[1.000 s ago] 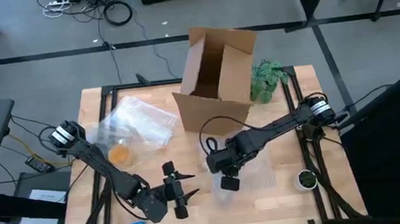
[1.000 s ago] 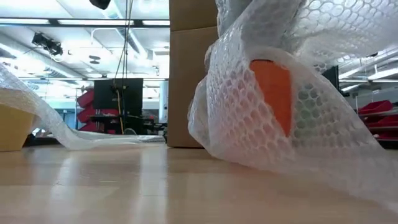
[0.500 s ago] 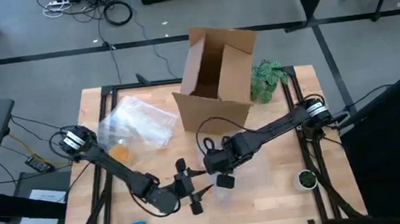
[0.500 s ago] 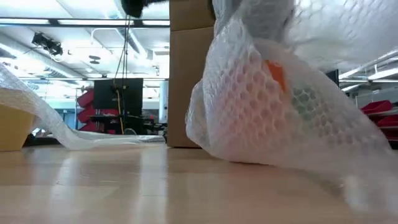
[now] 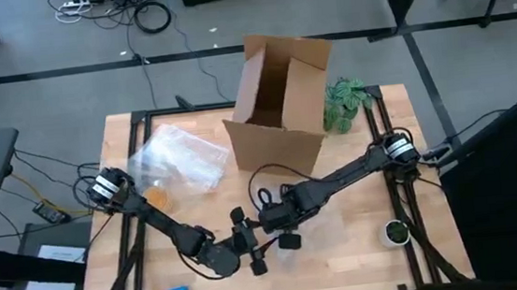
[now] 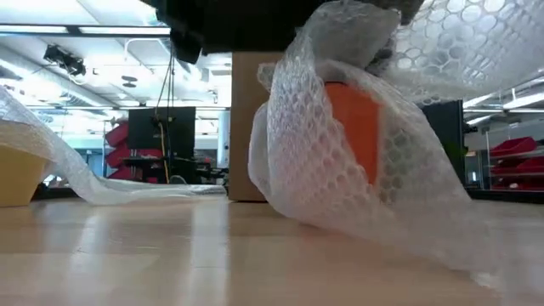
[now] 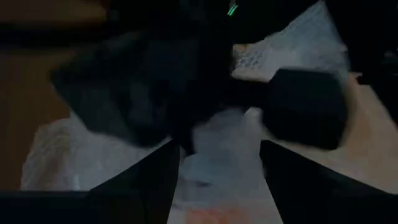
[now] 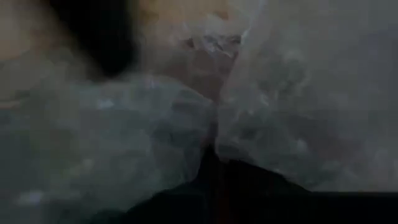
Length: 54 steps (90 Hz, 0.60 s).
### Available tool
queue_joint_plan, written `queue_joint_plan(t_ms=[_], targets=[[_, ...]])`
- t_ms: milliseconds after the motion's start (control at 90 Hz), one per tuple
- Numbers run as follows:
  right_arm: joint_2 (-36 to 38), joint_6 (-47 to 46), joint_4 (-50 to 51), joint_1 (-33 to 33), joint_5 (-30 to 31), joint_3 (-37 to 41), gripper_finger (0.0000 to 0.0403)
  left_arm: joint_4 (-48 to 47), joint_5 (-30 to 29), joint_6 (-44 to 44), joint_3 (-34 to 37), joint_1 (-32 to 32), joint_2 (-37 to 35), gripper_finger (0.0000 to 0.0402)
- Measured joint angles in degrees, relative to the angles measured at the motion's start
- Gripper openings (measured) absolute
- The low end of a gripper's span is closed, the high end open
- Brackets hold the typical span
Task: Wrap mug
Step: Wrap the orange mug with transparent bubble wrap
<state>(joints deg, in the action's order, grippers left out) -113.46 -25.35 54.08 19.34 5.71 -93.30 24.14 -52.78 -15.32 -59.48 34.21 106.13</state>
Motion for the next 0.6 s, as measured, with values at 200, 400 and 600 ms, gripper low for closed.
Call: queue_joint_plan(t_ms=[200, 400, 600], targets=[[6.7, -0.67, -0.14, 0.96, 0.94, 0.09, 0.0, -0.47, 1.04, -1.74, 0.04, -1.16, 1.21, 0.0209], [9.95, -1.99, -3.49, 2.02, 3.49, -0.02, 0.0, -1.57, 0.74, -1.44, 0.02, -1.43, 1.29, 0.0209], [8.56, -1.88, -6.23, 1.98, 3.65, 1.17, 0.0, -1.99, 0.47, -0.25, 0.02, -1.48, 0.93, 0.0209]])
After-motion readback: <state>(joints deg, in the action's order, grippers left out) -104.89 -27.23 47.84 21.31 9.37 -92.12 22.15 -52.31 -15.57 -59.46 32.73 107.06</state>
